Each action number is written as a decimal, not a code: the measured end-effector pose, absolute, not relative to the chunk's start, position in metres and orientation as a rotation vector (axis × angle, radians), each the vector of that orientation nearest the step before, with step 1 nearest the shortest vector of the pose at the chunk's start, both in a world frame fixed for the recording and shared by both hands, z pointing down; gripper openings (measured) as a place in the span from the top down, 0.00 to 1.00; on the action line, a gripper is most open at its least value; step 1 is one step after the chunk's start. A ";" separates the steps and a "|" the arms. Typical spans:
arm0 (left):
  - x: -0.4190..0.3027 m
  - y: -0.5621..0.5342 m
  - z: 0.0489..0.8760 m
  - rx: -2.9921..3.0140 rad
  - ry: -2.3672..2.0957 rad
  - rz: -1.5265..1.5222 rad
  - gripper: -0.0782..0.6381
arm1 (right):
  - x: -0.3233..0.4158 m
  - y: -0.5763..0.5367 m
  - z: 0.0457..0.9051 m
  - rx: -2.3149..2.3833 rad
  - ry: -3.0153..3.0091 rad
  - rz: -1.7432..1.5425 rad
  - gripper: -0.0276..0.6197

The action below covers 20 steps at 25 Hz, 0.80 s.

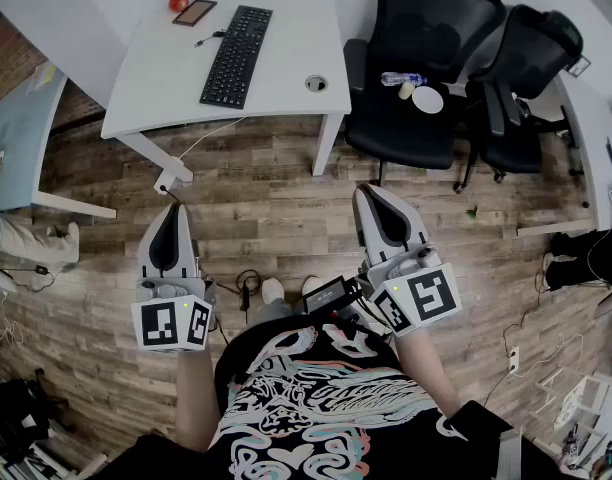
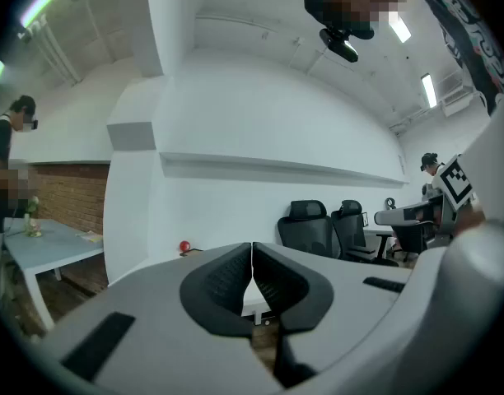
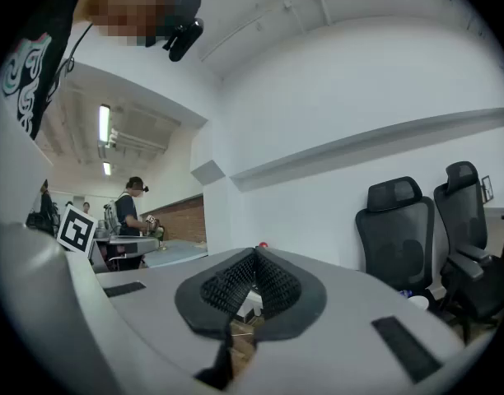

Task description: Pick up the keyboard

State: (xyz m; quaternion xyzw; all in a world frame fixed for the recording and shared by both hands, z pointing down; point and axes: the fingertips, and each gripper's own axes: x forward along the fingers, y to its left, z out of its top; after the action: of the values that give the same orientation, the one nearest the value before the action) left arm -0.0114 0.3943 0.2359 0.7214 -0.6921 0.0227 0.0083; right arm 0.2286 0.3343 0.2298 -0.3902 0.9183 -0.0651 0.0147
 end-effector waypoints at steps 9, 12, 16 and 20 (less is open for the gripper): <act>-0.012 0.399 0.235 2.294 -2.127 0.088 0.86 | 0.221 0.341 0.229 -1.239 2.847 -0.214 0.91; -0.010 0.395 0.237 2.302 -2.119 0.091 0.86 | 0.222 0.339 0.234 -1.246 2.853 -0.224 0.91; -0.004 0.386 0.236 2.316 -2.108 0.099 0.86 | 0.226 0.334 0.235 -1.254 2.854 -0.226 0.91; 0.000 0.379 0.231 2.328 -2.120 0.100 0.86 | 0.230 0.326 0.230 -1.239 2.832 -0.213 0.91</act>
State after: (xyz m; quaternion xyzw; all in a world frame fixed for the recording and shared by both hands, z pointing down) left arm 0.0001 0.3787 0.2309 0.7390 -0.6729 0.0319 -0.0042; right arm 0.2300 0.3263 0.2295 -0.3999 0.9137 -0.0687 0.0218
